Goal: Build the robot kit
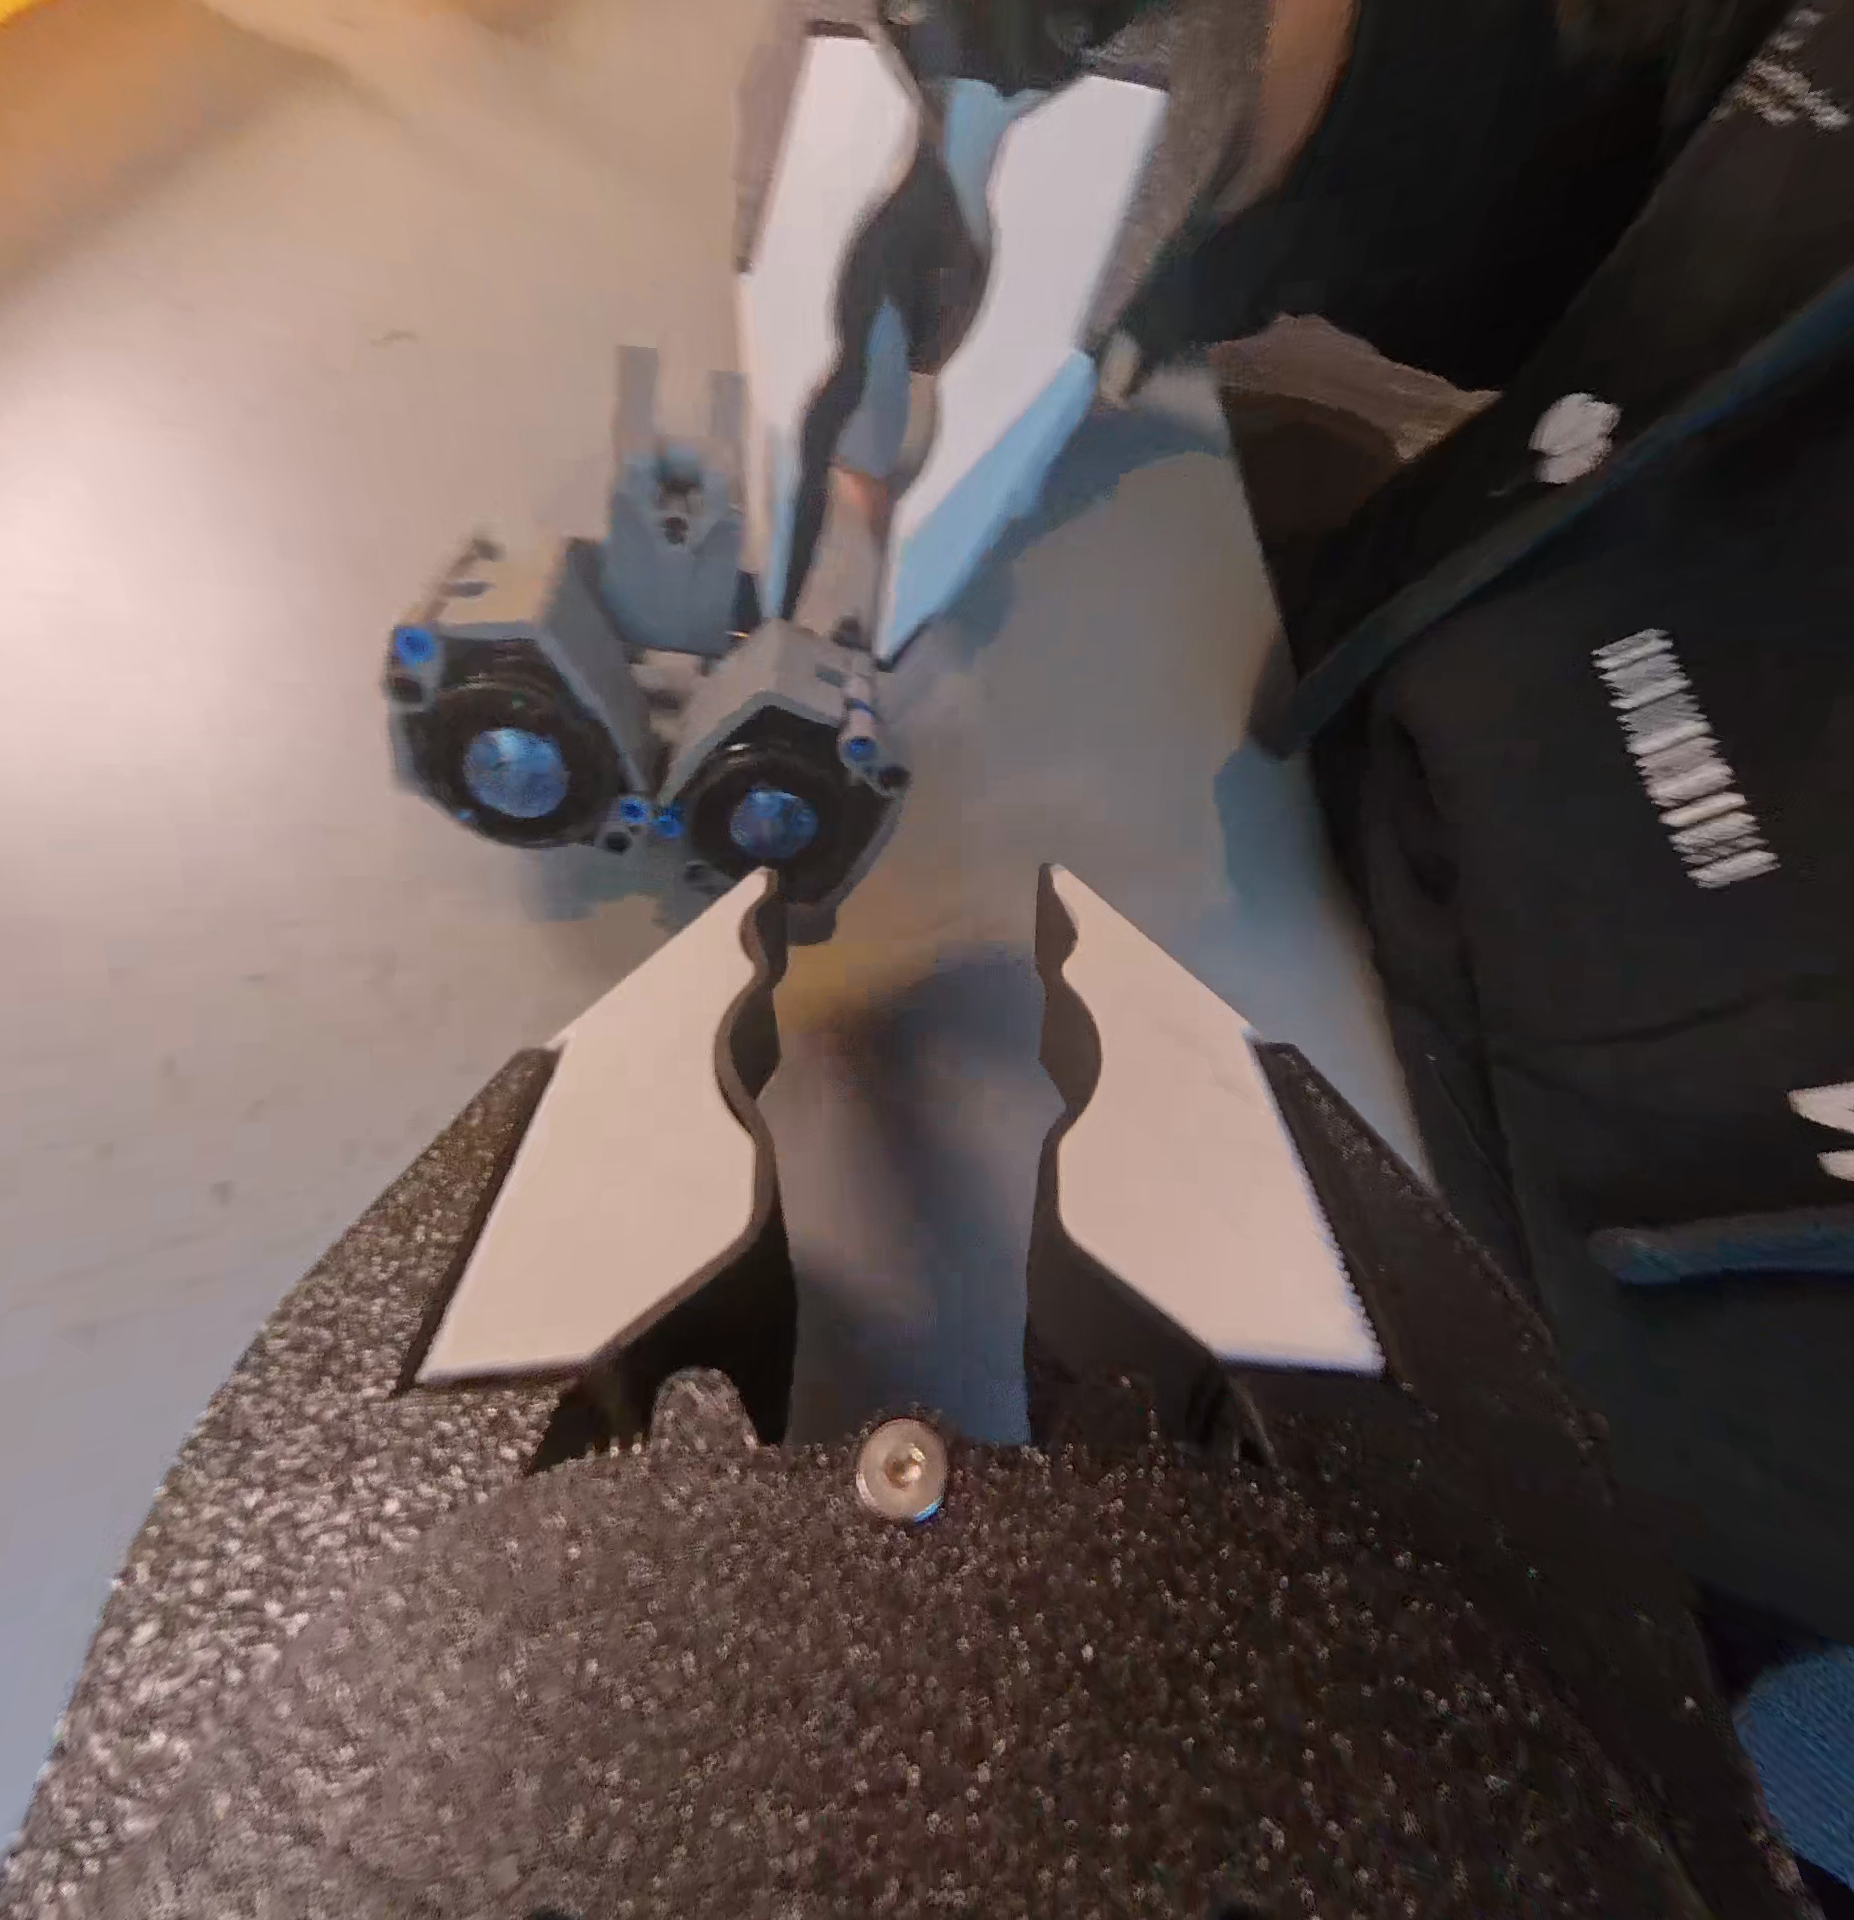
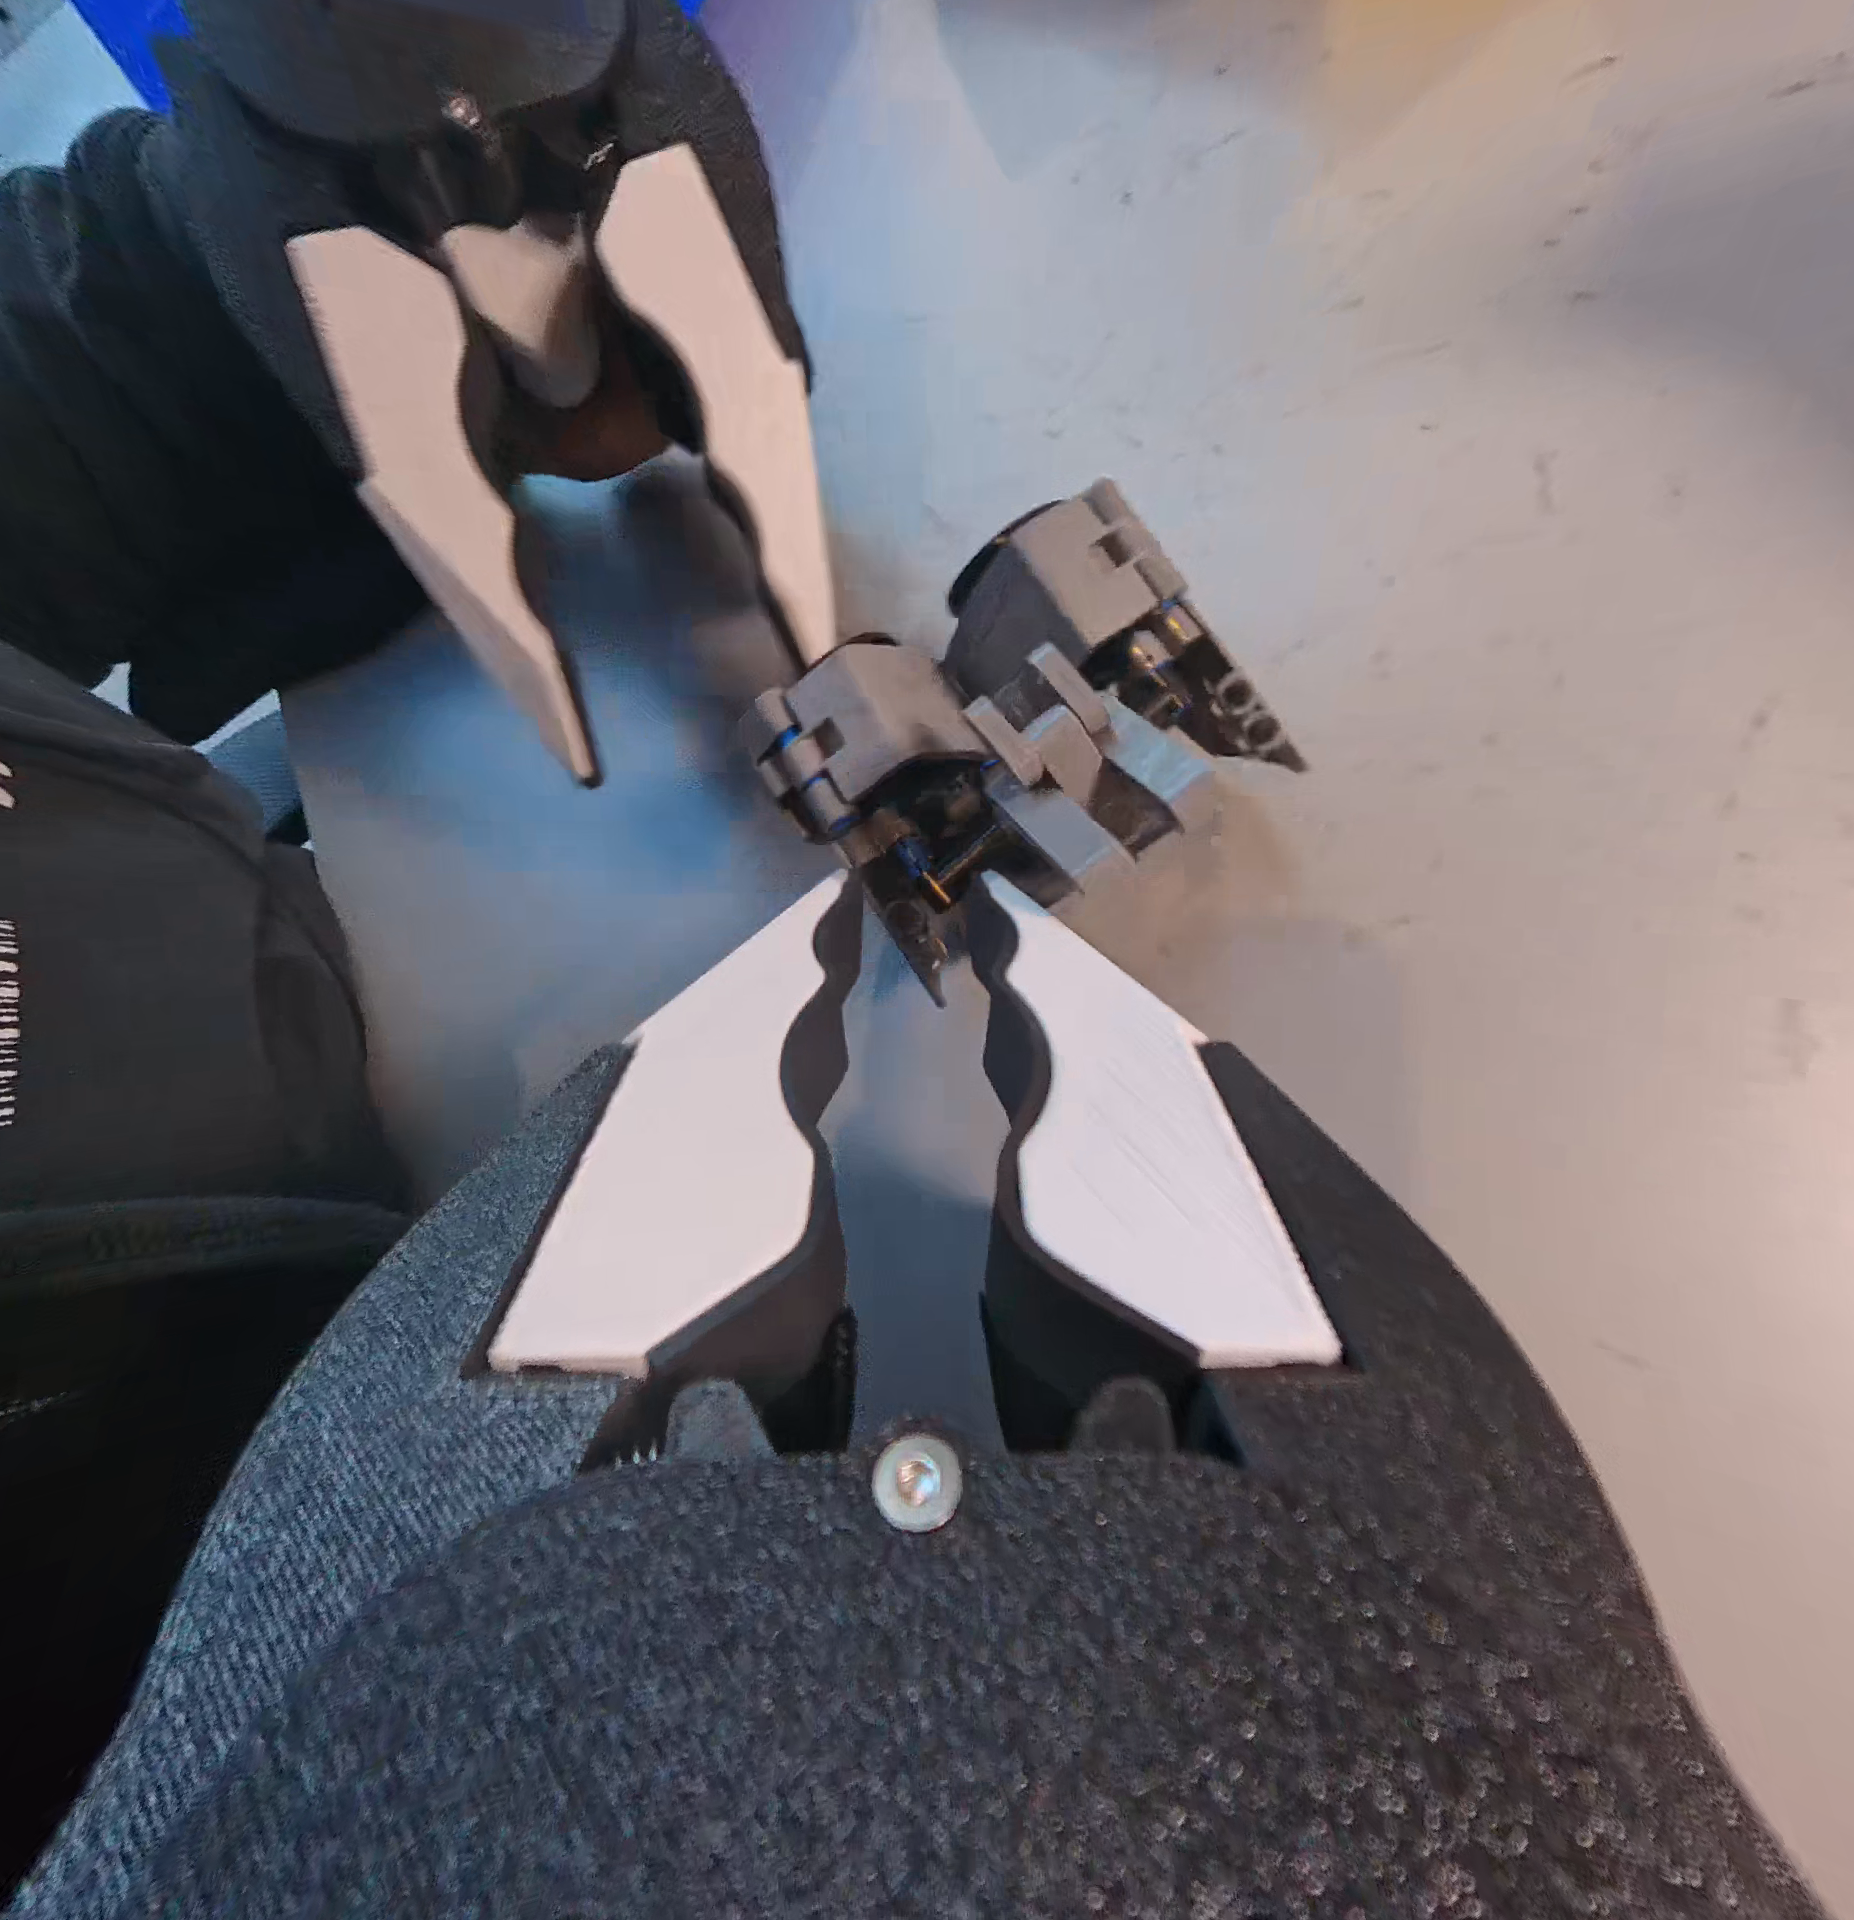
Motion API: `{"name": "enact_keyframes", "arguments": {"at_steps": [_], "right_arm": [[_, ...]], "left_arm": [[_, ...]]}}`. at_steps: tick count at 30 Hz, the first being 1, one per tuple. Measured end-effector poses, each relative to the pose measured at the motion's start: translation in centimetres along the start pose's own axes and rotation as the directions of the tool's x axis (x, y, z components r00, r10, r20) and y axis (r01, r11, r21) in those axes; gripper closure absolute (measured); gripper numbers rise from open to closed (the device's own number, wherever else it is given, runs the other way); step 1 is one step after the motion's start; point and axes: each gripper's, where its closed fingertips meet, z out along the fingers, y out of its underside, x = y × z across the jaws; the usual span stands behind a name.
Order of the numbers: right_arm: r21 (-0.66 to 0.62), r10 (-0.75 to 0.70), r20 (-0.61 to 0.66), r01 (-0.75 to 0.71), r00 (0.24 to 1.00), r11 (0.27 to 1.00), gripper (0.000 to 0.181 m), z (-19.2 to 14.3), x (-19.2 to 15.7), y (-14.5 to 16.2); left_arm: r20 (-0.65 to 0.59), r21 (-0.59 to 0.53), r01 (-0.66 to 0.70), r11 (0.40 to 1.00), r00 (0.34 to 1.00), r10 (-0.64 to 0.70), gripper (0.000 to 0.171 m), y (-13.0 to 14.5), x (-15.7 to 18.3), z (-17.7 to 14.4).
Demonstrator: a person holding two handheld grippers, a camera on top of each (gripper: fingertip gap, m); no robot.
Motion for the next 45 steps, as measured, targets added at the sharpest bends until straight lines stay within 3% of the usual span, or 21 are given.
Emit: {"name": "enact_keyframes", "arguments": {"at_steps": [2, 4, 7, 11, 15, 17, 21, 25, 27, 34, 45], "right_arm": [[-0.020, 0.023, 0.011, -0.023, 1.000, 1.000, 0.159, -0.4, 0.3, 0.2], [-0.041, 0.009, 0.025, -0.008, 1.000, 0.999, 0.154, -0.7, 0.6, 0.4], [-0.040, 0.044, 0.097, -0.040, 0.994, 0.998, 0.151, -1.0, 0.4, 0.2], [-0.081, -0.018, 0.164, 0.032, 0.986, 0.996, 0.152, -0.9, 0.6, 0.3], [-0.108, -0.103, 0.255, 0.135, 0.961, 0.985, 0.156, -0.6, 0.5, 0.2], [-0.119, -0.113, 0.292, 0.153, 0.950, 0.981, 0.158, -0.2, 0.2, 0.1], [-0.121, -0.097, 0.341, 0.146, 0.935, 0.982, 0.158, 0.2, -0.3, 0.0], [-0.095, -0.057, 0.380, 0.100, 0.923, 0.991, 0.171, 0.2, -0.4, -0.4], [-0.099, -0.102, 0.376, 0.150, 0.921, 0.984, 0.169, 0.4, -0.4, -0.2], [-0.135, -0.316, 0.263, 0.359, 0.912, 0.924, 0.168, 0.9, -0.4, 0.1], [-0.178, -0.385, 0.189, 0.417, 0.903, 0.891, 0.169, 1.2, -0.8, 0.2]], "left_arm": [[-0.121, -0.028, -0.016, 0.999, 0.993, 0.013, 0.120, 0.5, 2.4, 0.3], [-0.142, -0.057, -0.066, 0.996, 0.988, 0.057, 0.122, 1.0, 3.2, 0.0], [-0.011, 0.048, -0.016, 0.999, 1.000, 0.017, 0.121, -0.7, 0.3, -1.8], [0.156, 0.198, 0.108, 0.974, 0.978, -0.140, 0.101, -2.6, -5.0, -2.9], [0.118, 0.085, 0.121, 0.989, 0.984, -0.131, 0.066, -2.3, -4.8, 0.8], [0.136, 0.006, 0.099, 0.995, 0.986, -0.099, 0.059, -1.7, -4.6, 2.5], [0.213, -0.040, 0.042, 0.998, 0.977, -0.033, 0.060, -1.5, -4.1, 3.6], [0.228, -0.040, 0.001, 0.999, 0.974, 0.008, 0.062, -1.1, -3.7, 3.2], [0.223, -0.042, 0.011, 0.999, 0.975, -0.001, 0.062, -1.0, -3.7, 3.1], [0.209, -0.044, 0.027, 0.999, 0.978, -0.017, 0.061, -0.9, -3.6, 3.1], [0.242, -0.044, 0.012, 0.999, 0.970, -0.001, 0.060, -0.6, -3.4, 3.1]]}}
